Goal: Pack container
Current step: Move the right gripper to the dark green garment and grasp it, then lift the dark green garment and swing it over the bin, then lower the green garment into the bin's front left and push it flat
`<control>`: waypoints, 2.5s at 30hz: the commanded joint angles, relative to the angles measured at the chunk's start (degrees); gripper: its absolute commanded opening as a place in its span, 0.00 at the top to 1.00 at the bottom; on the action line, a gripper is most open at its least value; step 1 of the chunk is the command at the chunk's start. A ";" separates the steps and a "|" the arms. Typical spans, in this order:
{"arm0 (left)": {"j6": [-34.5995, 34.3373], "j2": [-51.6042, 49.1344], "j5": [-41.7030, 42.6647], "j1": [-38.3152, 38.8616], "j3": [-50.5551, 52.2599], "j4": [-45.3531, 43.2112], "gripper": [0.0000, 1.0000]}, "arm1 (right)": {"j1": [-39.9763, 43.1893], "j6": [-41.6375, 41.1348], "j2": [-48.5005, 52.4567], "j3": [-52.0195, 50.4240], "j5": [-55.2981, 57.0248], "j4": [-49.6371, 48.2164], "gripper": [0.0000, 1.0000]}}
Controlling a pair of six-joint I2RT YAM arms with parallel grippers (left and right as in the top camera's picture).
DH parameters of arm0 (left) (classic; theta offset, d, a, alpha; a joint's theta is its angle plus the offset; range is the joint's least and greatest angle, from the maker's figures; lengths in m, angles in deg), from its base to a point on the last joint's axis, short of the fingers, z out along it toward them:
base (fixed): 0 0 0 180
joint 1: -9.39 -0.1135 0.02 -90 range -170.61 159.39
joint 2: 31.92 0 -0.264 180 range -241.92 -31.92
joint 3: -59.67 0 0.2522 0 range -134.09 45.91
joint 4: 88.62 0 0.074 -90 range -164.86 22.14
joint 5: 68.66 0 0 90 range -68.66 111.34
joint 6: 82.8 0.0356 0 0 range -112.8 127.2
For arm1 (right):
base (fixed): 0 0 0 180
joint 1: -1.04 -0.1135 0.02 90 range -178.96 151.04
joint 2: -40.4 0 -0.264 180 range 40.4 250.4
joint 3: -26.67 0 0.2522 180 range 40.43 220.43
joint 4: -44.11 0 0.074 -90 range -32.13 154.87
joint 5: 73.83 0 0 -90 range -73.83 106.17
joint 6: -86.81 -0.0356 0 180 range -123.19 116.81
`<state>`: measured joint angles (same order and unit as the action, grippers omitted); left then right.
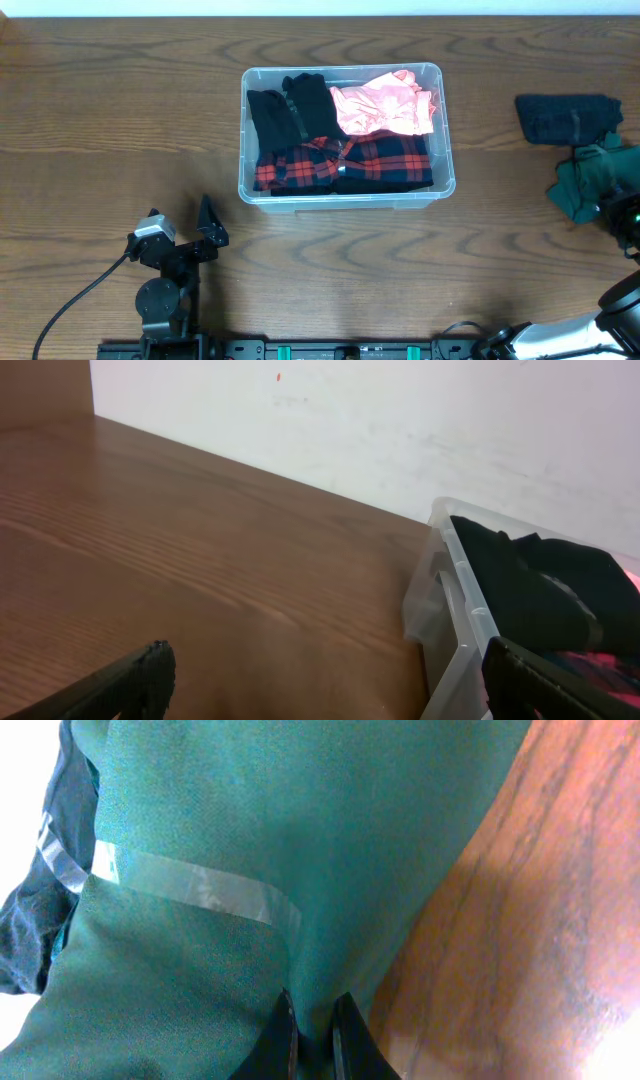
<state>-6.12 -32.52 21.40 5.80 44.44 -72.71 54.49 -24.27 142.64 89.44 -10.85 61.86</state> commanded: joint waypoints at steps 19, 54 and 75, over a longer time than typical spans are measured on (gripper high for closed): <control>0.13 0.31 -0.50 0.13 1.25 2.05 0.02 | -16.68 -4.98 -36.94 1.62 -9.73 7.85 0.99; 0.13 0.31 -0.50 0.13 1.25 2.05 0.02 | -90.86 -24.79 -28.89 1.68 4.83 -25.88 0.99; 0.13 0.31 -0.50 0.13 1.25 2.05 0.02 | -91.30 -28.81 -14.03 1.68 3.34 -28.22 0.99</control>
<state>-6.12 -32.52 21.42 5.80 44.44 -72.73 -36.35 -52.45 128.21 89.86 -6.57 34.04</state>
